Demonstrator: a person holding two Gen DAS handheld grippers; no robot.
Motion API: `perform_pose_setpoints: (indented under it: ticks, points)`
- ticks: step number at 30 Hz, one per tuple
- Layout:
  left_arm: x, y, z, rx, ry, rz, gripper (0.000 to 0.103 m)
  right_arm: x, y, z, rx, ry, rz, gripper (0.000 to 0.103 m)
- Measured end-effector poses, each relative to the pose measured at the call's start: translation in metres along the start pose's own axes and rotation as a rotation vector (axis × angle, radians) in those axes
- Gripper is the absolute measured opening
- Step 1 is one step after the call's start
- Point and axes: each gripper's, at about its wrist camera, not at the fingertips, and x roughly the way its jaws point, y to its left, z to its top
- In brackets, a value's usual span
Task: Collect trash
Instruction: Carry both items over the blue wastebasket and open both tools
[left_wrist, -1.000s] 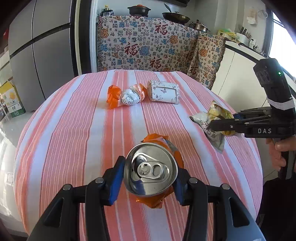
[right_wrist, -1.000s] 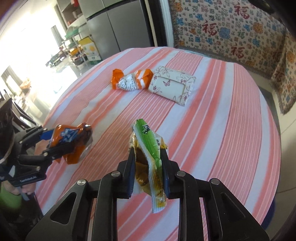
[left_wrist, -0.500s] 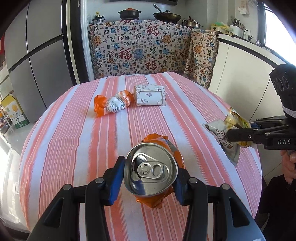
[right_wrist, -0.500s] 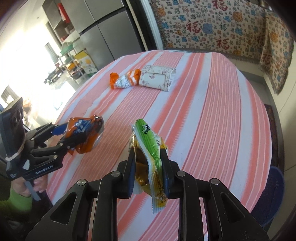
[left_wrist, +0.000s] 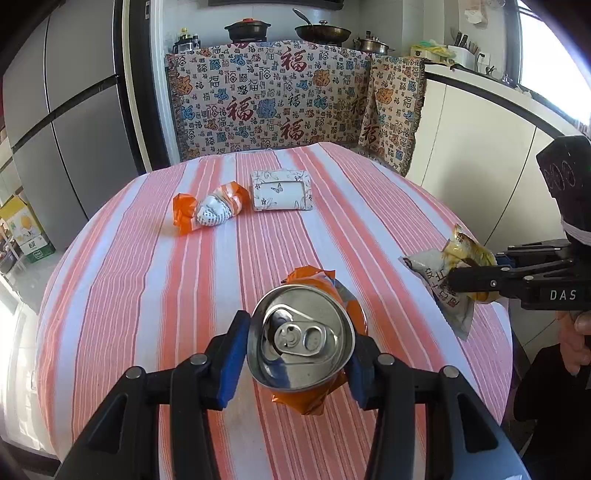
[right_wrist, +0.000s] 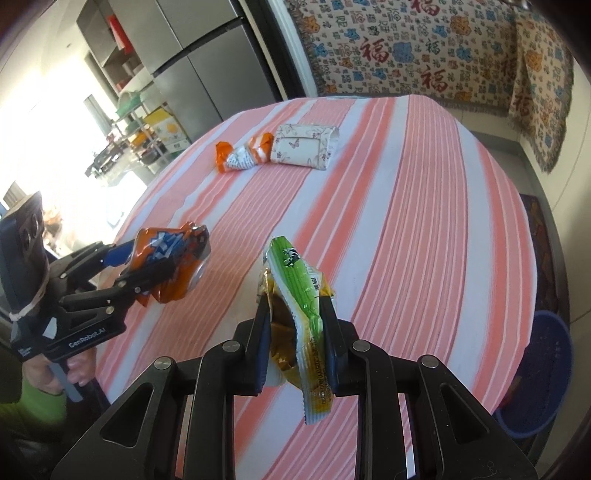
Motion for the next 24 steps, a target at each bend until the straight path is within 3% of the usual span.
perform_pose_setpoints:
  ticks: [5, 9, 15, 19, 24]
  points:
    - [0.001, -0.006, -0.002, -0.026, 0.010, -0.042, 0.047, -0.013, -0.013, -0.006, 0.037, -0.028, 0.009, 0.024]
    - [0.003, -0.034, 0.003, -0.001, 0.008, -0.102, 0.047, -0.044, -0.042, -0.013, 0.089, -0.074, -0.020, 0.024]
    - [0.020, -0.118, 0.022, 0.098, 0.021, -0.252, 0.047, -0.100, -0.122, -0.029, 0.201, -0.130, -0.170, 0.024]
    - [0.035, -0.187, 0.040, 0.169, 0.037, -0.348, 0.047, -0.128, -0.185, -0.043, 0.284, -0.133, -0.294, 0.024]
    - [0.066, -0.276, 0.065, 0.233, 0.078, -0.446, 0.047, -0.149, -0.250, -0.059, 0.368, -0.122, -0.386, 0.024]
